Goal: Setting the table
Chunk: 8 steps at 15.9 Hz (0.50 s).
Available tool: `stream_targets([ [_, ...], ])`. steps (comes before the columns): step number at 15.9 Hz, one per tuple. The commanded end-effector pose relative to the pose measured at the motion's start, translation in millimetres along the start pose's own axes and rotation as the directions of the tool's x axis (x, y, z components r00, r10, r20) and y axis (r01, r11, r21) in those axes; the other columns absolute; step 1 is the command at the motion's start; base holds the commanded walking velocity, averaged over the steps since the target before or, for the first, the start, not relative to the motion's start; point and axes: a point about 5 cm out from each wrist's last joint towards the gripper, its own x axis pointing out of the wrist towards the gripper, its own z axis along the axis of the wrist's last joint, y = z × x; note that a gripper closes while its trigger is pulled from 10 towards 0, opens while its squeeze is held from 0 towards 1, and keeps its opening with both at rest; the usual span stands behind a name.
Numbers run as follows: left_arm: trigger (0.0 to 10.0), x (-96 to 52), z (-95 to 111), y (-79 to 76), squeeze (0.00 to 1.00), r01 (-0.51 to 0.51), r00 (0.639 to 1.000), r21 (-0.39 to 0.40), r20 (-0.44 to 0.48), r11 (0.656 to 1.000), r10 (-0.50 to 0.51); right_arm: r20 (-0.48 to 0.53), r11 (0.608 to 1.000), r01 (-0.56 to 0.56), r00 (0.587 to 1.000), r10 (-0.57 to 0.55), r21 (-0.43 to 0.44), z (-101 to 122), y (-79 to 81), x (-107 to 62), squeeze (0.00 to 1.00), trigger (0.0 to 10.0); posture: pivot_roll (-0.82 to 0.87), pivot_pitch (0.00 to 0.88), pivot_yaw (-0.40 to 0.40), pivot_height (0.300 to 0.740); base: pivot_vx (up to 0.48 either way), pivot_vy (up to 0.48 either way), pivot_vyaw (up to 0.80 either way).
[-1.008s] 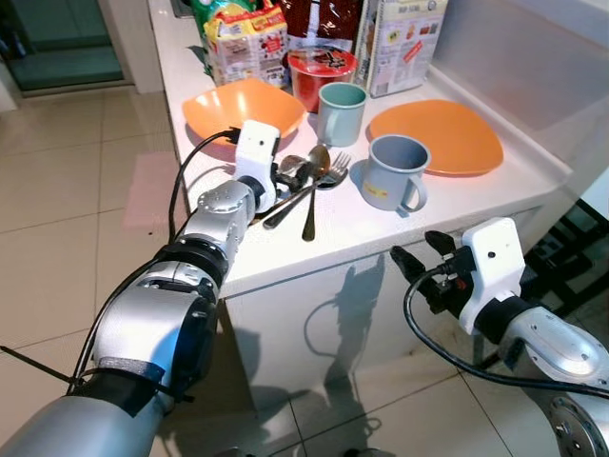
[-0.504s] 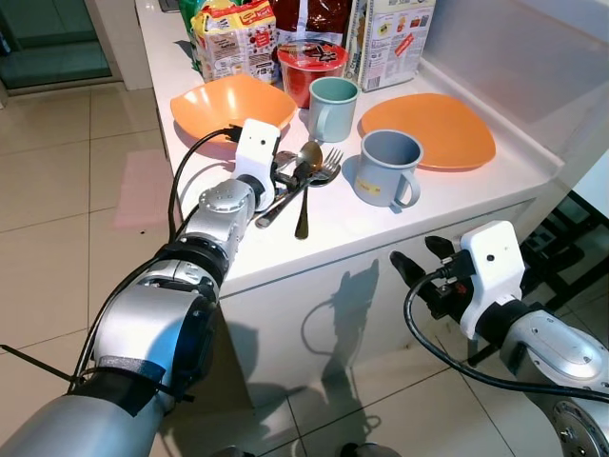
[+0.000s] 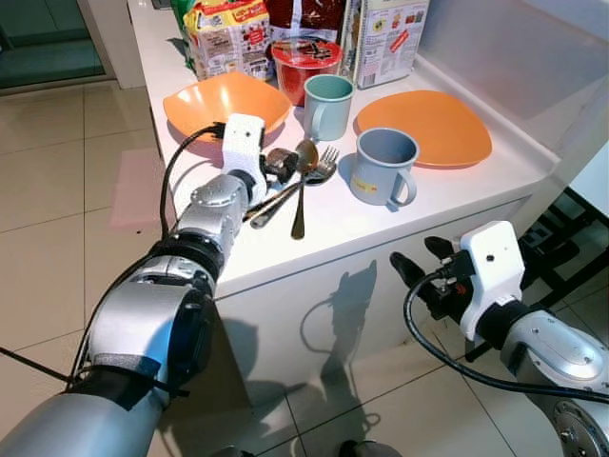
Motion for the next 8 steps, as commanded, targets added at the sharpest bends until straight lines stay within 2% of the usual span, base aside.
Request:
stream_targets([
  [1, 10.0, -0.4, -7.6, -1.4, 0.00, 0.010, 0.999, -0.003, -0.045, 1.000, -0.010, 0.008, 1.000, -0.008, 1.000, 0.008, -0.003, 3.5, 0.4, -0.8, 0.00, 10.0, -0.25, 0.088, -0.026, 0.740, 0.000, 0.000, 0.00],
  [2, 10.0, -0.8, -9.3, -1.5, 0.00, 0.014, 0.998, 0.016, -0.054, 1.000, -0.013, 0.008, 1.000, -0.010, 1.000, 0.010, -0.003, 3.6, 0.6, -0.3, 0.00, 10.0, -0.25, 0.087, -0.027, 0.740, 0.000, 0.000, 0.00],
  [3, 10.0, -0.9, -9.1, -0.9, 0.78, 0.012, 0.999, 0.006, -0.048, 1.000, -0.012, 0.010, 1.000, -0.011, 1.000, 0.011, -0.003, 4.0, 0.7, 0.0, 0.00, 10.0, -0.25, 0.087, -0.028, 0.740, 0.000, 0.000, 0.00],
  [4, 10.0, -0.9, -8.8, -0.6, 1.00, 0.010, 0.999, 0.001, -0.045, 1.000, -0.010, 0.010, 1.000, -0.011, 1.000, 0.011, -0.003, 4.1, 0.6, 0.1, 0.00, 10.0, -0.25, 0.087, -0.028, 0.740, 0.000, 0.000, 0.00],
  [6, 10.0, -0.9, -7.4, -0.3, 1.00, 0.016, 0.999, 0.011, -0.041, 1.000, -0.016, 0.010, 1.000, -0.012, 1.000, 0.012, -0.003, 4.2, 0.3, 0.2, 0.00, 10.0, -0.25, 0.087, -0.029, 0.740, 0.000, 0.000, 0.00],
  [8, 10.0, -1.1, -7.3, -1.4, 1.00, 0.047, 0.998, 0.060, -0.049, 0.997, -0.044, 0.028, 0.999, -0.050, 0.998, 0.050, 0.015, 6.7, 3.6, -0.1, 0.00, 10.0, -0.25, 0.085, -0.030, 0.740, 0.000, 0.000, 0.00],
])
